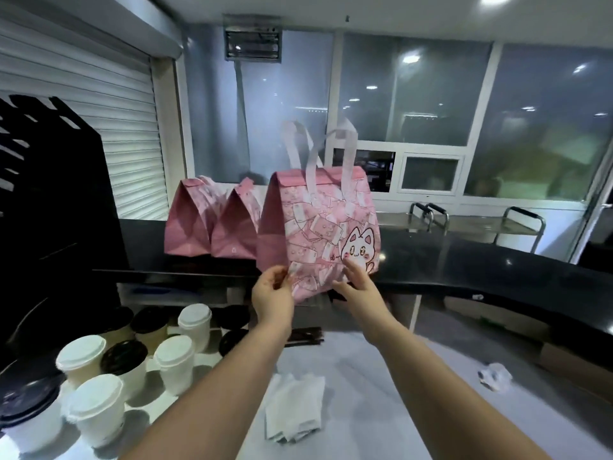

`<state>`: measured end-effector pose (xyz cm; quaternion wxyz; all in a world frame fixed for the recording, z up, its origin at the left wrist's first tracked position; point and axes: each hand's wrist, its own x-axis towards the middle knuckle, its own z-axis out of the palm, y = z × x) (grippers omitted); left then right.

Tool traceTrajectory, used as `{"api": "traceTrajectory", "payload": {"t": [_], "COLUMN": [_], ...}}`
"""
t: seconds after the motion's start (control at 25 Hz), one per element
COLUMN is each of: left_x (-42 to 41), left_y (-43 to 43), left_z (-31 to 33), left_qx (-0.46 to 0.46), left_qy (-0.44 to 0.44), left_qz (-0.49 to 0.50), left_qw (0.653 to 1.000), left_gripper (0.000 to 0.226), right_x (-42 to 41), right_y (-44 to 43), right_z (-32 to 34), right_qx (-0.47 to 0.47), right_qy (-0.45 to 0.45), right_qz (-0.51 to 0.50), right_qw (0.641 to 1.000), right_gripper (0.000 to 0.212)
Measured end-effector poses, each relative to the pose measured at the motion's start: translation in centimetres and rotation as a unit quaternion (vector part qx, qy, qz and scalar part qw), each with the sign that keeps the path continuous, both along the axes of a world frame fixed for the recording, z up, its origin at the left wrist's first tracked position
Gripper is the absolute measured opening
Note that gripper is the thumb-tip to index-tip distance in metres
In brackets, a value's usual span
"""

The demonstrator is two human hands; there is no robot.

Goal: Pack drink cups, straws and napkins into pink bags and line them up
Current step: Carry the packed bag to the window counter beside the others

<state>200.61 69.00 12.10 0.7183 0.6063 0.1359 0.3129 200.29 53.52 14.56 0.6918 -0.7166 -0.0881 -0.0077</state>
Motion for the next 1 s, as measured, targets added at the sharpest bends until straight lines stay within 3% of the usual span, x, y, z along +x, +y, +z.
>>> {"api": "traceTrajectory", "payload": {"t": [0.32, 0.48, 0.6, 0.68, 0.76, 0.84, 1.0], "left_x": [15.9, 20.4, 21.3, 22.2, 23.9, 25.9, 28.2], "left_y": [-1.5, -1.3, -0.1, 1.7, 4.1, 5.9, 6.0], "left_z": [-2.2, -4.3, -5.3, -4.9, -3.7, -2.6, -2.5], "left_qx": [0.057, 0.103, 0.177, 0.201, 0.165, 0.150, 0.243], "left_qy": [0.015, 0.049, 0.041, 0.012, 0.005, 0.018, 0.072], "left_qz": [-0.060, -0.100, -0.124, -0.038, 0.033, 0.009, -0.063], "left_qw": [0.996, 0.988, 0.976, 0.979, 0.986, 0.989, 0.965], "left_gripper": [0.037, 0.024, 0.034, 0.045, 0.049, 0.054, 0.040], "right_x": [16.1, 21.6, 23.7, 25.0, 25.8, 26.5, 28.7], "right_y": [3.6, 4.1, 4.6, 5.0, 5.6, 6.3, 6.9], "right_z": [-2.3, -4.0, -5.0, -5.3, -5.0, -4.6, -4.3], "right_qx": [0.098, 0.085, 0.034, -0.045, -0.069, -0.079, -0.090], "right_qy": [0.042, 0.070, 0.065, 0.024, -0.018, -0.055, -0.059], "right_qz": [-0.004, 0.007, -0.026, -0.082, -0.135, -0.166, -0.158], "right_qw": [0.994, 0.994, 0.997, 0.995, 0.988, 0.981, 0.982], "right_gripper": [0.052, 0.060, 0.067, 0.071, 0.077, 0.076, 0.056]}}
